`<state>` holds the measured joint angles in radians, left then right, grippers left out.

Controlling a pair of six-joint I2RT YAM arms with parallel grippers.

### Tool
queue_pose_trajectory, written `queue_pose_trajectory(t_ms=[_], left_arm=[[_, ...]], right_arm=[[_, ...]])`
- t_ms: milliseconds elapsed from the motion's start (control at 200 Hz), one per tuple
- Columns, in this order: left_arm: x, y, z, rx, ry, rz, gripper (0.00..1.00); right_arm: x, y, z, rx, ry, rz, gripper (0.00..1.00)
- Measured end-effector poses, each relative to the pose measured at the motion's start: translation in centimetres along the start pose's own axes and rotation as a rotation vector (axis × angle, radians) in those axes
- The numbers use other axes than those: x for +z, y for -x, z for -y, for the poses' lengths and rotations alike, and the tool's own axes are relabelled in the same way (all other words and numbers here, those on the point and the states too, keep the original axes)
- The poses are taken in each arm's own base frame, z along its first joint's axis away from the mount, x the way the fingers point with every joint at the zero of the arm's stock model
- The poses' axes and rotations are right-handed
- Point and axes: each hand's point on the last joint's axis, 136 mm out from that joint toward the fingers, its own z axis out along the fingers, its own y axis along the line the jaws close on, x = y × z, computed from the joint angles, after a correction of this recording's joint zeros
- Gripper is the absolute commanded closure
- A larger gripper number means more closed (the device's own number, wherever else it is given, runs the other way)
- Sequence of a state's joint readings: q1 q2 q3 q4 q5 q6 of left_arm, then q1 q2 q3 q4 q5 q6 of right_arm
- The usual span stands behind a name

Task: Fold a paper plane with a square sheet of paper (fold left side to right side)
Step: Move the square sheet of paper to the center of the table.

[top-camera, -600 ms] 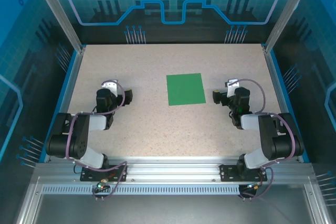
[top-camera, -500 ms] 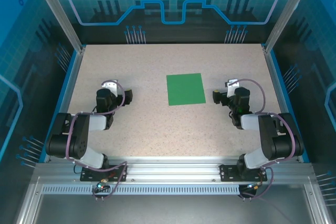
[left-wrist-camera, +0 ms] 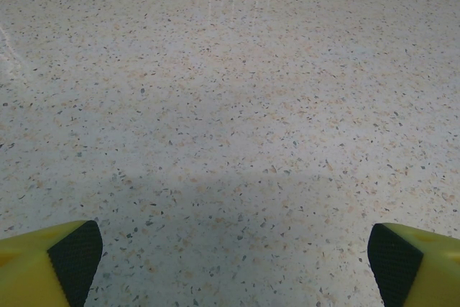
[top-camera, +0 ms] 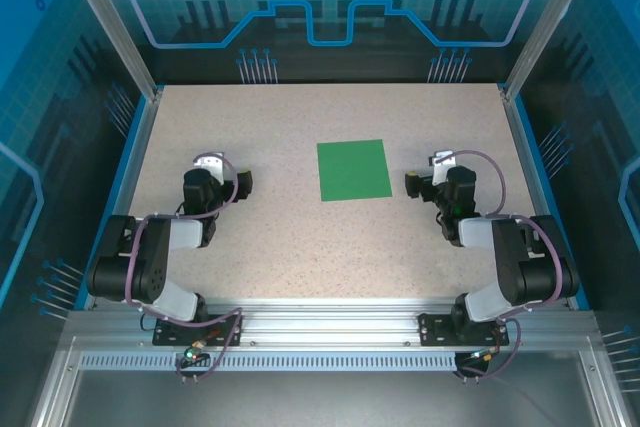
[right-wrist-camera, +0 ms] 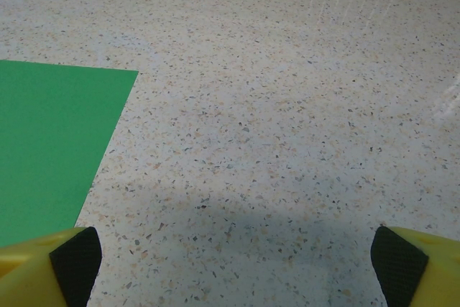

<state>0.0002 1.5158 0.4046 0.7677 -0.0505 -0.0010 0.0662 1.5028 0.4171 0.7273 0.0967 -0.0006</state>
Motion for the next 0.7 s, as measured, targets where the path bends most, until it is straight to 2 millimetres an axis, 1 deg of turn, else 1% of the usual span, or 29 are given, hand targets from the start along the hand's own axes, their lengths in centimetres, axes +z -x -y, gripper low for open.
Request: queue_pose_trajectory(t_ms=[135,175,210,285,355,415,480,550,640,700], left_arm=[[-0.3,-0.2,-0.4,-0.011,0.028,-0.020,0.01],[-0.7,0.2,-0.6,-0.020,0.042,-0.025,0.01],[-1.1,0.8,-0.8,-0.025,0.053,-0.020,0.01],[-2.5,3.3,-0.9,-0.055,0.074,0.015,0.01],[-3.9,6.5,-0.7,-0.109,0.075,0.070,0.01],[-5.2,9.1,-0.4,-0.174,0.063,0.115,0.01],[-6.4,11.0,0.2,-0.248,0.031,0.144,0.01],[-7.2,11.6,0.9,-0.324,-0.015,0.139,0.01],[-7.5,10.8,2.3,-0.409,-0.075,0.086,0.01],[-7.5,9.8,3.8,-0.443,-0.121,0.034,0.01]], right_arm=[[-0.3,0.0,0.5,0.018,-0.028,-0.023,0.00],[-0.7,0.6,0.8,0.025,-0.039,-0.025,0.00],[-1.1,1.4,1.0,0.031,-0.050,-0.020,0.00],[-2.1,4.1,1.4,0.052,-0.065,0.012,0.00],[-3.1,6.9,1.7,0.087,-0.073,0.033,0.00],[-3.6,8.8,1.5,0.116,-0.072,0.032,0.00],[-4.0,10.3,0.5,0.149,-0.050,0.012,0.00],[-4.2,11.0,-1.4,0.179,-0.010,-0.031,0.00],[-4.0,10.6,-4.8,0.205,0.042,-0.119,0.00],[-3.3,9.9,-7.3,0.207,0.072,-0.195,0.00]])
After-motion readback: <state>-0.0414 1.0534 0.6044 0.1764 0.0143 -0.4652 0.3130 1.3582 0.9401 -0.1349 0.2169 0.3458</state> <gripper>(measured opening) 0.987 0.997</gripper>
